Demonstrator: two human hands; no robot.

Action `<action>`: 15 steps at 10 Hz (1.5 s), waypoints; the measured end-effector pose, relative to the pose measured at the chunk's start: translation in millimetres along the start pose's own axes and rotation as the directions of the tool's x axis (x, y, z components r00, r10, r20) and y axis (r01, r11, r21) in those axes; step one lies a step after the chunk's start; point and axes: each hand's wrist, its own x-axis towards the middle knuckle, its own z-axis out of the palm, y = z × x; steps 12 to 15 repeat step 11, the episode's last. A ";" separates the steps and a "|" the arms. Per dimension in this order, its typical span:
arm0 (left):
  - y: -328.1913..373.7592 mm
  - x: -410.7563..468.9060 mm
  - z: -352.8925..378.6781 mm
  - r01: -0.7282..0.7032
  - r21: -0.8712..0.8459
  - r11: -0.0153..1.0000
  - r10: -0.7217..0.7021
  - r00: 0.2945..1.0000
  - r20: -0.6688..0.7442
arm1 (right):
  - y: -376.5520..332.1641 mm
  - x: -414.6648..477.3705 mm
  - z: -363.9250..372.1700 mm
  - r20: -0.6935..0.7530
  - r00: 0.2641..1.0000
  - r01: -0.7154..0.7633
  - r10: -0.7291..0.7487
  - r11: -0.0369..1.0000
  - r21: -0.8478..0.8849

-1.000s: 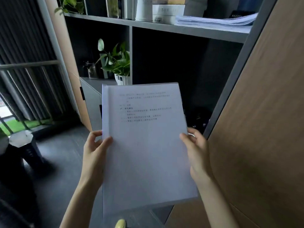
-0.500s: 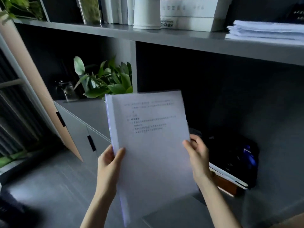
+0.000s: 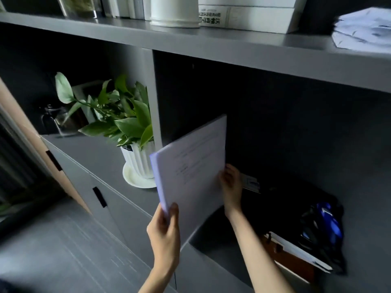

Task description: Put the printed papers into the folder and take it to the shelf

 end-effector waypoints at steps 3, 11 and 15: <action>-13.9 12.9 39.9 -0.011 -0.034 0.999 0.010 1.000 -0.017 | 12.6 44.2 9.7 0.061 0.998 -0.026 0.029 0.998 -0.049; -11.7 37.2 78.6 0.036 -0.018 0.999 -0.031 0.975 0.219 | -29.8 64.4 -12.9 -0.041 0.972 -0.225 0.230 0.970 0.096; -11.7 37.2 78.6 0.036 -0.018 0.999 -0.031 0.975 0.219 | -29.8 64.4 -12.9 -0.041 0.972 -0.225 0.230 0.970 0.096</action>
